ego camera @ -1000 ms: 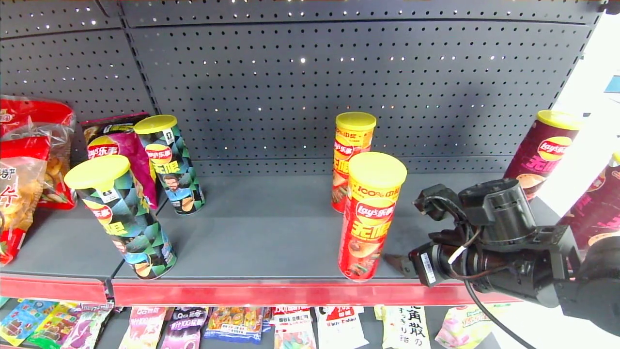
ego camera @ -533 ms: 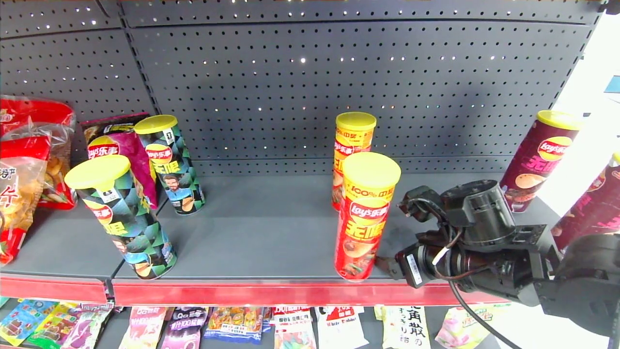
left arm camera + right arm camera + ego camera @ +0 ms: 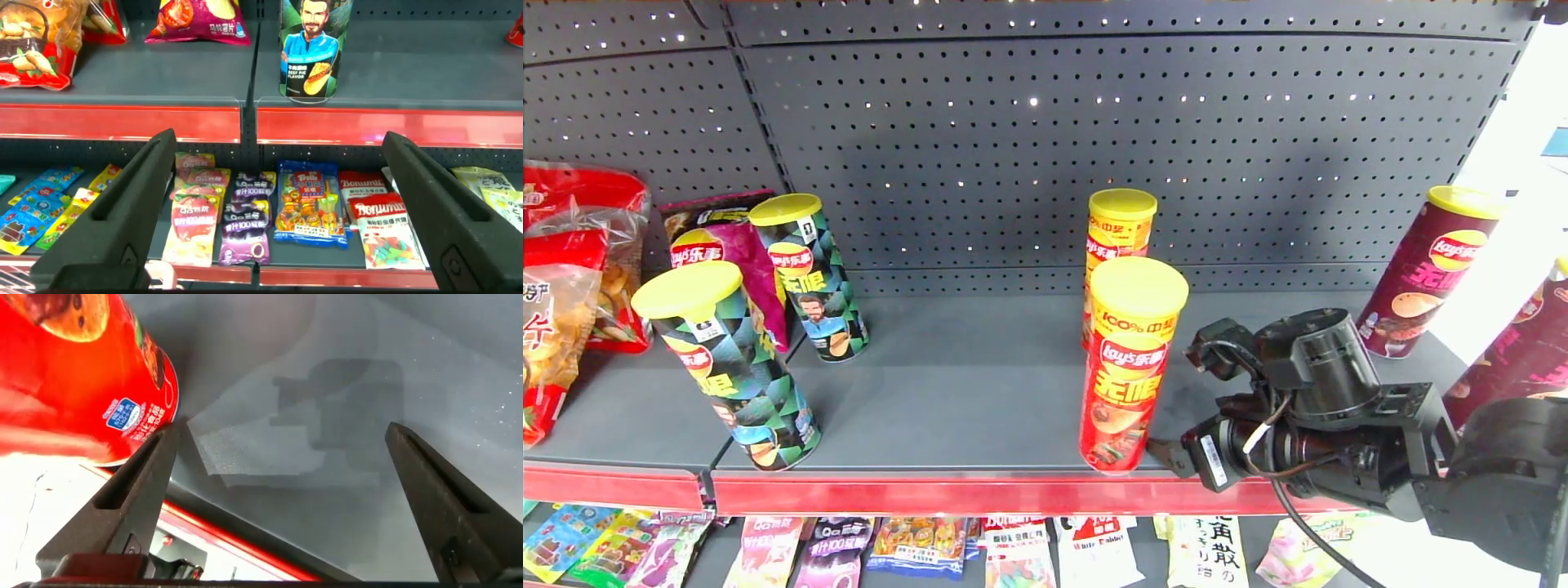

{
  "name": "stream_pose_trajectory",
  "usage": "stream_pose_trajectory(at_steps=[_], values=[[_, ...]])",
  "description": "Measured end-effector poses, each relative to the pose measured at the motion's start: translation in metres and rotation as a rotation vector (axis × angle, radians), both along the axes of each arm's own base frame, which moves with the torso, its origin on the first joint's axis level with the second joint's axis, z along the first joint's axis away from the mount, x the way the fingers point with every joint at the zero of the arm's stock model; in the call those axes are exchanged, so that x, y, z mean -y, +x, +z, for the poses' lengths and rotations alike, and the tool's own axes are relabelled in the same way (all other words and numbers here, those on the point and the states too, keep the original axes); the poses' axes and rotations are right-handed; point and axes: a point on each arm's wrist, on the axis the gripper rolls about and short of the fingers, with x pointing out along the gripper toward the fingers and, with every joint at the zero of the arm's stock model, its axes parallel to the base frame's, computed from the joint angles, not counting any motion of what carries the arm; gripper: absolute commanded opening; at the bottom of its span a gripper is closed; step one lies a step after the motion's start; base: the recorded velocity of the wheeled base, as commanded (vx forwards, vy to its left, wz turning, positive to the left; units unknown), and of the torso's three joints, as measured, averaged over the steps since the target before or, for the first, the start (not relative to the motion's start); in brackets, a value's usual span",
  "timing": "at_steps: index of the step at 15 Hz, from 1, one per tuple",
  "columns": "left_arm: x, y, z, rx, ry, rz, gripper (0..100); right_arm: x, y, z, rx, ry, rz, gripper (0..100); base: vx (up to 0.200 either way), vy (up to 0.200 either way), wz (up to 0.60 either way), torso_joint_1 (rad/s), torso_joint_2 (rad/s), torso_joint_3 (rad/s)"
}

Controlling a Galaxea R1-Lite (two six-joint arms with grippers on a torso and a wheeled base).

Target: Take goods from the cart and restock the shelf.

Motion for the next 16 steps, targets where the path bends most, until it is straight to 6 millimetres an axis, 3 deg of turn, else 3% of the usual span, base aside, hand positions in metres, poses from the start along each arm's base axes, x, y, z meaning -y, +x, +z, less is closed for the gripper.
stream_pose_trajectory(at_steps=[16], values=[[0.0,0.0,0.0,0.0,0.0,0.0,100,-0.014,0.01,0.005,0.041,-0.007,-0.017,100,0.0,0.0,0.0,0.0,0.0,0.0]])
